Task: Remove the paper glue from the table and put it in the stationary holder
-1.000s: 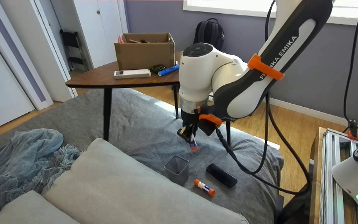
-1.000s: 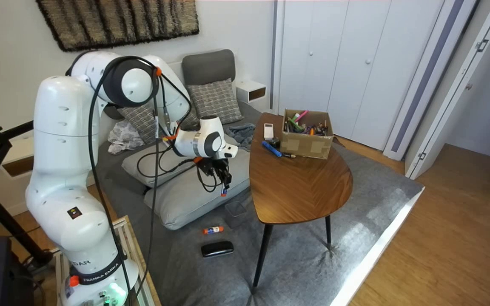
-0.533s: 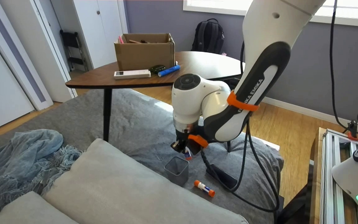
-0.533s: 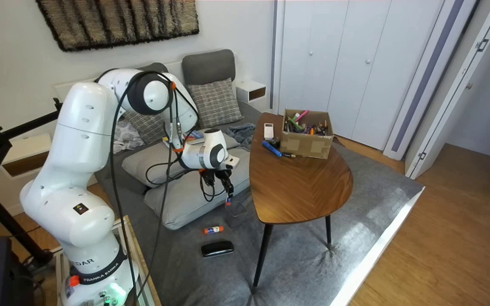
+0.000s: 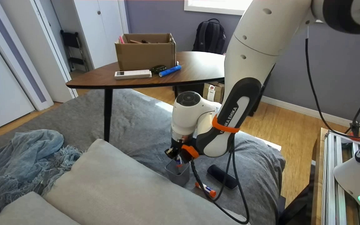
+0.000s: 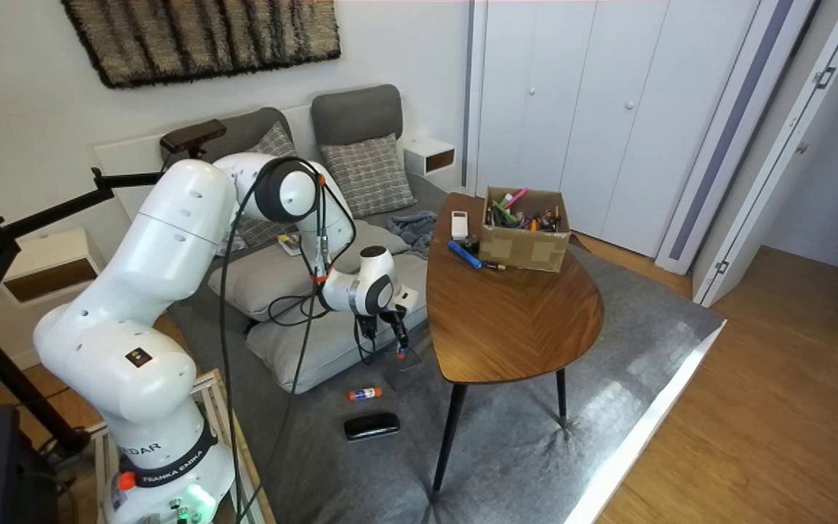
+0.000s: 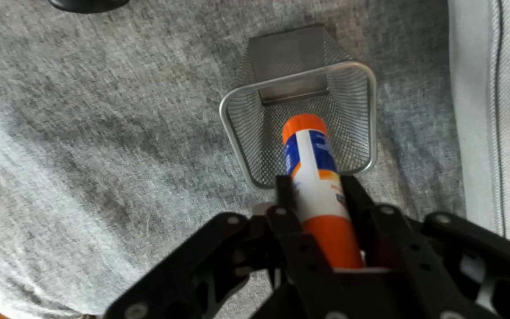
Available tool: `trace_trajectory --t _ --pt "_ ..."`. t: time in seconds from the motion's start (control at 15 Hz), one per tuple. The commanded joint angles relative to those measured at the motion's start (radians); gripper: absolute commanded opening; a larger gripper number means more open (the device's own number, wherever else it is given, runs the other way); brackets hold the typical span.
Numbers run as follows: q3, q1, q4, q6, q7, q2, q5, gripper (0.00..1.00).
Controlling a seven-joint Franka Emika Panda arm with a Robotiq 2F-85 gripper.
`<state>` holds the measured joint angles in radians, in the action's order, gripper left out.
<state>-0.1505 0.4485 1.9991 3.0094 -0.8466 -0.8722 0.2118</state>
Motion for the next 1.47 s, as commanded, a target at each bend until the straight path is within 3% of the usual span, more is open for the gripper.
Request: trace_trajectory --t 0.0,0.33,0.67,0.73,0.87,1.2,1.4 --pt "-0.007 0.019 -0.081 0.042 0.068 -0.089 -0.102 0.08" --pt "0.044 -0.011 -0.140 -0.013 0.180 -0.144 -0.187 0.08" --pt "0.036 0.003 -0.182 -0.076 0.229 -0.182 -0.234 0.08" --pt "0.037 0.001 -0.190 -0.092 0.234 -0.186 -0.239 0.56" --pt "0.027 0.005 -0.196 -0.113 0.230 -0.186 -0.244 0.63" --pt "-0.001 0.006 -0.163 -0.111 0.224 -0.126 -0.248 0.98" --pt "-0.017 0.011 -0.121 -0.114 0.226 -0.065 -0.244 1.00"
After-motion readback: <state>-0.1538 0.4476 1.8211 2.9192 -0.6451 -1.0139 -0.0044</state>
